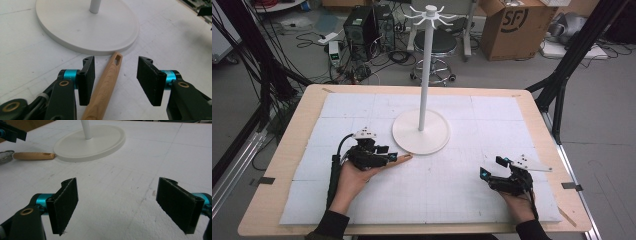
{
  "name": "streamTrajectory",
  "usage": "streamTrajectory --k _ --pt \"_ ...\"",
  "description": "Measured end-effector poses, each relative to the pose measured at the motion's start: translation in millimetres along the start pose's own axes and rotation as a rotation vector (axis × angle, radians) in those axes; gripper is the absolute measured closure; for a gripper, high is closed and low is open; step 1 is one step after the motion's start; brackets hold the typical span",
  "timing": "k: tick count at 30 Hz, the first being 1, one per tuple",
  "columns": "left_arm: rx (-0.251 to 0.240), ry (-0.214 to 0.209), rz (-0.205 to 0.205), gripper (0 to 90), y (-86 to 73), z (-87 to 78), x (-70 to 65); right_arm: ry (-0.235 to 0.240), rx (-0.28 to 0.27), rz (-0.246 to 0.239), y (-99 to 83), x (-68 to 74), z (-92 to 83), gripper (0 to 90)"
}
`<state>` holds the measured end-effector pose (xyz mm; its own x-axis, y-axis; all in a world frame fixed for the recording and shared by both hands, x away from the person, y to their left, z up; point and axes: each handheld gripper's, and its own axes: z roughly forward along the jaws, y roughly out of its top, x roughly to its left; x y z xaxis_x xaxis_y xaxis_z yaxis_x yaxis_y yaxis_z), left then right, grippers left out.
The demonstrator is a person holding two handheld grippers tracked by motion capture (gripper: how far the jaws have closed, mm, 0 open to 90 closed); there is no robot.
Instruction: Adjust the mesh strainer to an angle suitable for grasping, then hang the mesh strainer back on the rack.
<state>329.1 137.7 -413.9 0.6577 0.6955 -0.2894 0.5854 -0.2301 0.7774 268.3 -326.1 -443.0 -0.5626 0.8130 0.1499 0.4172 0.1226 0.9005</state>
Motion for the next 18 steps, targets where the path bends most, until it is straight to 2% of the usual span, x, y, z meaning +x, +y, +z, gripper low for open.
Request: streamTrajectory --k 1,2,3,5,9,12,14,16,18 --pt "0.003 0.007 0.007 48.4 0.2 -1.5 1.7 0.000 0.000 0.000 0.0 0.0 0.0 17.1" --pt "0.004 -0.002 0.001 46.7 0.1 -2.3 3.5 -0.002 0.000 0.005 -0.2 -0.2 -1.1 17.1" --pt "0.011 -0.006 0.010 46.2 0.4 -2.8 5.0 -0.003 -0.003 0.008 -0.2 -0.3 -1.6 17.1" --pt "0.024 0.018 0.027 46.2 1.2 -2.9 4.9 -0.002 -0.002 0.005 -0.3 -0.8 -2.4 17.1" --pt "0.039 0.015 0.035 46.2 0.6 -0.1 4.4 -0.004 -0.002 0.003 -0.6 -0.8 -2.8 17.1" --pt "0.078 0.023 0.073 48.1 -0.6 2.9 3.1 -0.005 -0.002 0.003 -0.5 -0.1 -3.0 17.1" --pt "0.113 0.017 0.069 48.1 -1.9 5.3 4.5 -0.002 -0.001 0.002 -0.7 -0.1 -3.4 17.1" --pt "0.132 0.033 0.083 46.8 -2.8 5.9 5.9 -0.002 -0.004 -0.002 -0.8 -0.5 -3.8 17.1" --pt "0.146 0.027 0.087 47.0 -3.3 4.7 8.2 -0.001 -0.006 0.005 -0.8 -0.5 -4.4 17.1"
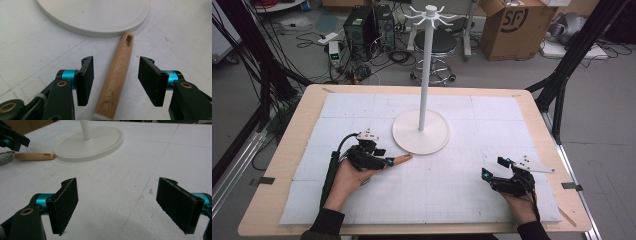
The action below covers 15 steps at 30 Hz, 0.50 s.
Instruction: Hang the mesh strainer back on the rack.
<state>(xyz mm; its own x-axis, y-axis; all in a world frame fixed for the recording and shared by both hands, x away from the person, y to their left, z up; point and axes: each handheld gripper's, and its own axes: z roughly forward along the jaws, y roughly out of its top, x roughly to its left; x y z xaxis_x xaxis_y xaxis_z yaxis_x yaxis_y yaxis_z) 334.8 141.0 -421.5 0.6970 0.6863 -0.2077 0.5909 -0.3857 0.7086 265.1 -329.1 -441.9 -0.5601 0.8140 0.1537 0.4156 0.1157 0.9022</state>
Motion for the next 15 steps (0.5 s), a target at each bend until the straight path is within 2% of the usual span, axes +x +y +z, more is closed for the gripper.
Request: streamTrajectory --k 2,7,10,11,12,15 --pt "0.009 -0.008 0.002 47.9 -0.8 -1.0 1.5 -0.001 0.000 -0.001 -0.1 -0.2 -0.4 17.1" --pt "0.087 -0.038 0.029 54.4 -2.5 1.4 3.1 -0.002 0.000 -0.001 -0.3 0.2 -0.6 17.1" --pt "0.136 -0.024 0.027 56.6 -3.9 6.4 2.5 -0.003 -0.001 -0.003 -0.5 -0.4 -1.1 17.1" --pt "0.142 -0.024 0.016 56.6 -4.1 7.3 2.1 -0.003 -0.001 -0.003 -0.5 -0.4 -1.1 17.1" --pt "0.150 -0.025 0.022 56.5 -3.8 7.3 2.2 -0.004 -0.001 -0.001 -0.4 -0.3 -1.2 17.1" --pt "0.161 -0.065 0.013 61.3 -4.3 7.4 2.0 -0.005 0.000 0.003 -0.4 -0.1 -0.8 17.1"
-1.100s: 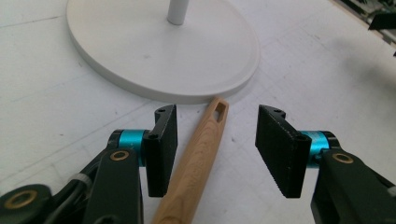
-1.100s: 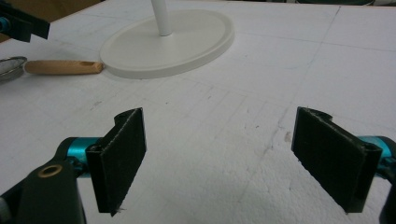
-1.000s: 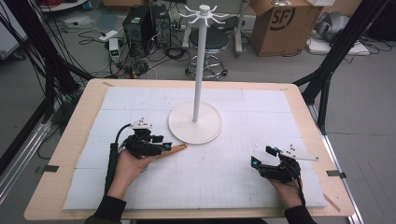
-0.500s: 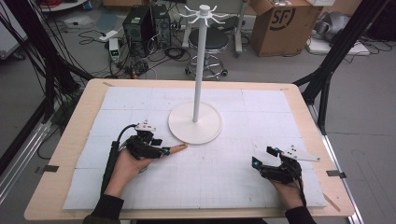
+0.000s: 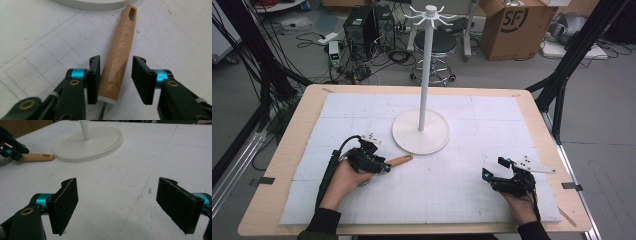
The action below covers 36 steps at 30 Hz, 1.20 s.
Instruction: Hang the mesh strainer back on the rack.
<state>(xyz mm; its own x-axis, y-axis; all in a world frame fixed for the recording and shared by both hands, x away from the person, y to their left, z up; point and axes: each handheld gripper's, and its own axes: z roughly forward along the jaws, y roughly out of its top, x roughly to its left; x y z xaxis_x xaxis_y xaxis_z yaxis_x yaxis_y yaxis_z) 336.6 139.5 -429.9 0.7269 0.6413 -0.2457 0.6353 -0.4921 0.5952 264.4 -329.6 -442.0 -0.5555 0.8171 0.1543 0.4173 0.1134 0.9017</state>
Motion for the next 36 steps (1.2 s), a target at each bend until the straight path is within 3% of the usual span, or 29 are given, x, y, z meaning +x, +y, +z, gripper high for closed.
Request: streamTrajectory --k 5,11,15,19,28,36 --pt "0.045 -0.058 0.018 63.0 -0.8 5.5 -2.7 0.003 0.002 -0.004 0.1 0.5 0.8 17.1" --pt "0.050 -0.049 0.031 62.5 -0.5 5.7 -4.6 0.003 0.001 -0.002 0.1 0.1 0.0 17.1" --pt "0.078 -0.090 0.030 65.2 -1.4 4.6 -6.2 0.002 0.001 -0.003 0.0 0.1 0.4 17.1" --pt "0.087 -0.070 0.021 62.2 -1.9 4.3 -12.0 0.005 0.003 -0.001 0.2 0.0 0.2 17.1" --pt "0.075 -0.089 0.039 61.3 -13.1 1.1 -23.4 0.005 0.003 -0.003 0.4 0.4 1.1 17.1" --pt "0.081 -0.153 0.007 62.8 -13.1 0.8 -14.8 0.007 0.007 -0.001 0.6 0.8 1.7 17.1"
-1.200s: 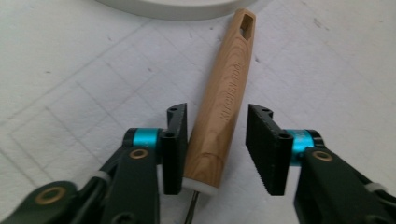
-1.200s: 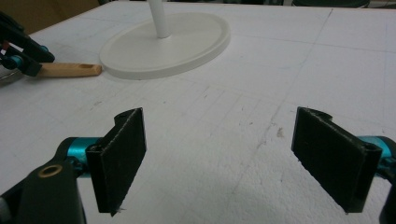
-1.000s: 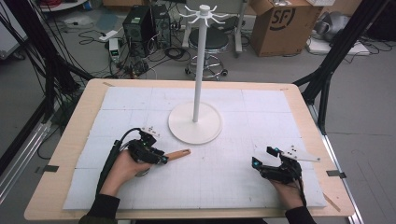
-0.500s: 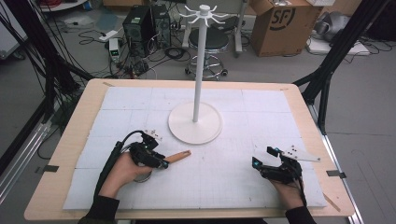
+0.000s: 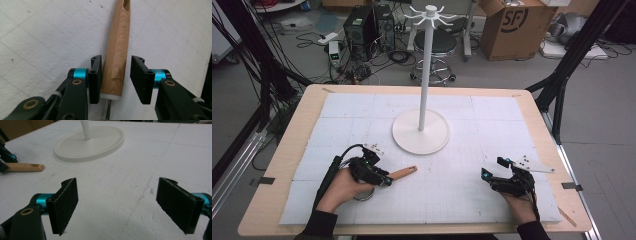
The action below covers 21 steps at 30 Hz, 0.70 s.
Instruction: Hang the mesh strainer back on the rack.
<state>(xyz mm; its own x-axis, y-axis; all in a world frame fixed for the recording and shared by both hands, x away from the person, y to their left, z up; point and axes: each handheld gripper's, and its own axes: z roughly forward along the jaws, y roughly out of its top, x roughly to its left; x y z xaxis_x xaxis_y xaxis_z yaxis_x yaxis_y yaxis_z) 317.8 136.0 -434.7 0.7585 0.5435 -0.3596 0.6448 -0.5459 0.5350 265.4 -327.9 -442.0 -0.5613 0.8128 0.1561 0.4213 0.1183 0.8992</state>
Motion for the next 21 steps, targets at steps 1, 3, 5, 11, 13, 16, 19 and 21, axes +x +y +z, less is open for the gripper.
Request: streamTrajectory --k 1,3,5,11,13,16,19,21 --pt "0.005 -0.010 -0.001 63.3 0.0 -0.6 1.2 0.001 0.000 0.000 0.0 0.0 0.0 17.1" --pt "0.015 -0.019 0.008 63.5 0.4 -0.9 2.0 -0.001 0.000 0.000 0.0 0.1 0.3 17.1" --pt "0.032 0.001 0.051 63.4 1.9 -0.1 -1.9 0.000 0.001 0.000 0.0 0.1 0.6 17.1" --pt "0.097 0.088 0.115 65.3 9.2 4.2 -13.7 0.000 0.002 -0.006 -0.1 0.1 0.8 17.1" --pt "0.108 0.097 0.134 66.1 9.7 4.2 -14.5 0.002 0.002 -0.005 -0.2 0.3 0.5 17.1" --pt "0.126 0.117 0.160 66.4 10.9 5.4 -17.7 0.002 0.005 -0.001 -0.3 0.7 0.8 17.1" --pt "0.161 0.155 0.184 66.3 14.6 8.2 -23.6 0.001 0.004 -0.003 -0.3 1.1 1.2 17.1" --pt "0.189 0.188 0.202 66.5 17.2 10.5 -28.5 0.002 0.003 -0.005 -0.3 1.1 1.0 17.1"
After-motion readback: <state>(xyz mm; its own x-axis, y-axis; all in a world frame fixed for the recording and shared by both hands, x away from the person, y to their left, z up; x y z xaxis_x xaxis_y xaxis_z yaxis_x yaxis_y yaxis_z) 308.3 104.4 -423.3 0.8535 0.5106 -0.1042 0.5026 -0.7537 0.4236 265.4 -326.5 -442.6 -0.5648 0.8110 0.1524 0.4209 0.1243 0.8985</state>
